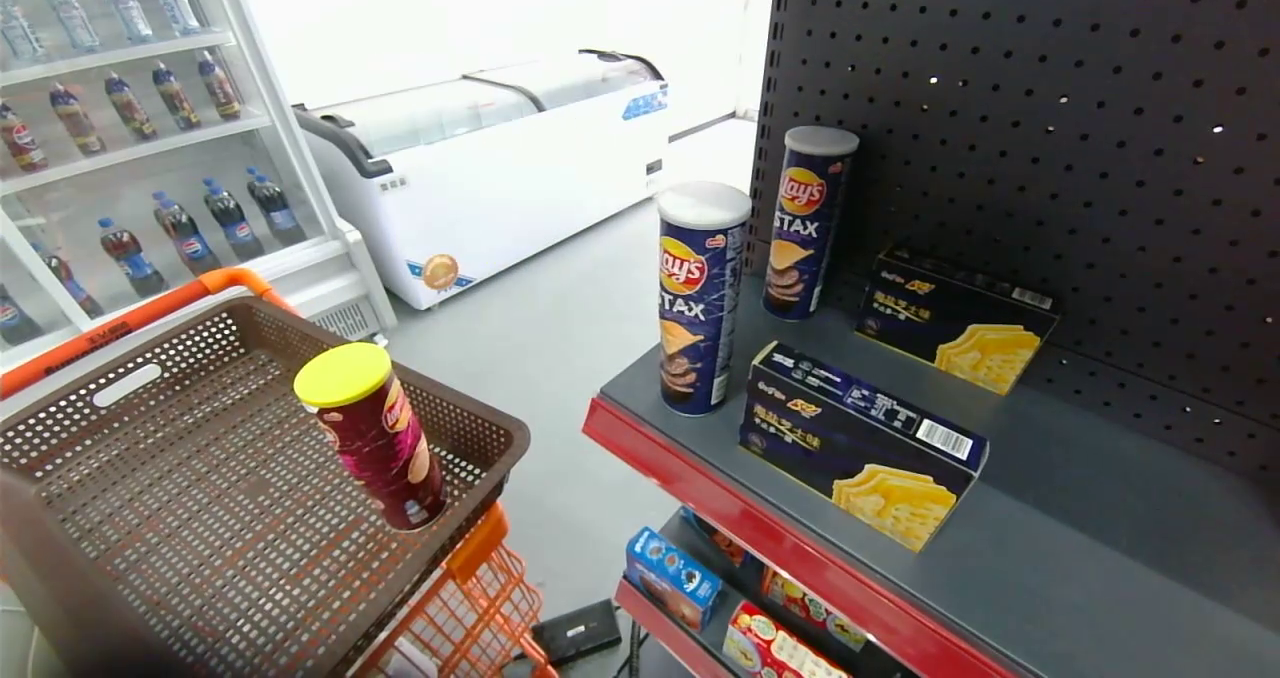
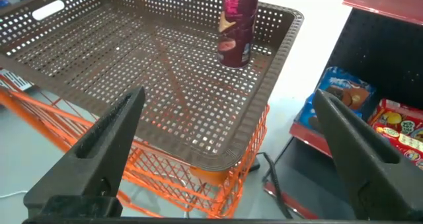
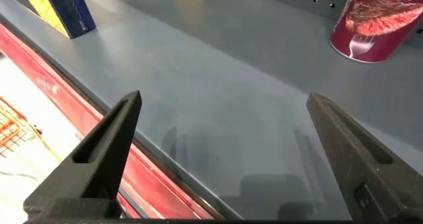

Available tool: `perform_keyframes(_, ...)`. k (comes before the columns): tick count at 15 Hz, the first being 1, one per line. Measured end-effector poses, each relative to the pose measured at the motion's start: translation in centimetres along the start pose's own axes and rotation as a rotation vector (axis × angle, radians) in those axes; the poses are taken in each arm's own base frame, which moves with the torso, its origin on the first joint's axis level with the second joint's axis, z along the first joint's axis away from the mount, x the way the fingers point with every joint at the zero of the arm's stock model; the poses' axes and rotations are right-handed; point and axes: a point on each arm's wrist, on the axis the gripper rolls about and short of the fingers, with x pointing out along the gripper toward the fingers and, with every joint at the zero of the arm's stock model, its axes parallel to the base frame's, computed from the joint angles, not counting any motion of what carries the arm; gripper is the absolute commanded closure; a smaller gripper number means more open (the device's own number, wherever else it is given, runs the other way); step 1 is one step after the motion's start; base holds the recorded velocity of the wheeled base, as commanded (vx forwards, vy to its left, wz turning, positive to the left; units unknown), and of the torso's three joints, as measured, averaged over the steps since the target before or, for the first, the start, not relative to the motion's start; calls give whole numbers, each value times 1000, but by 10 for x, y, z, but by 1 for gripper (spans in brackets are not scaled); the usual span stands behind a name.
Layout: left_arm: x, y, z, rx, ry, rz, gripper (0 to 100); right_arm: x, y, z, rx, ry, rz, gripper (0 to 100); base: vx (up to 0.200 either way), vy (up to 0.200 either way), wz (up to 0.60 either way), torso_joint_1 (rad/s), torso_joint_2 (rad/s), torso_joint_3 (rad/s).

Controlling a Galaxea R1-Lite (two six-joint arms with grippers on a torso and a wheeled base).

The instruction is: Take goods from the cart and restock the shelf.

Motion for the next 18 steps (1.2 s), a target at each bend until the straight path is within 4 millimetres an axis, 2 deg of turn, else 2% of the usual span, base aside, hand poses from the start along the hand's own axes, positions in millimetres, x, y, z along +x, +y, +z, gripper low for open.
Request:
perform_keyframes(2, -1, -1, 5, 14, -17, -28, 0, 0, 0, 0, 0, 0, 0, 0, 0, 0, 0, 0, 0, 0)
perform_keyframes(5, -5, -1, 42, 30, -51, -86, 0, 0, 0, 0, 0, 0, 0, 0, 0, 0, 0, 0, 0, 0)
perform_keyframes(8, 9, -1, 82, 31, 11, -112, 0, 0, 0, 0, 0, 0, 0, 0, 0, 0, 0, 0, 0, 0)
perform_keyframes(11, 43, -1, 110, 29, 115, -97, 0, 0, 0, 0, 0, 0, 0, 0, 0, 0, 0, 0, 0, 0)
perform_keyframes(13, 70, 0, 120, 30, 153, -58, 0, 0, 0, 0, 0, 0, 0, 0, 0, 0, 0, 0, 0, 0)
perform_keyframes(18, 129, 1, 111, 30, 293, -43, 0, 0, 0, 0, 0, 0, 0, 0, 0, 0, 0, 0, 0, 0)
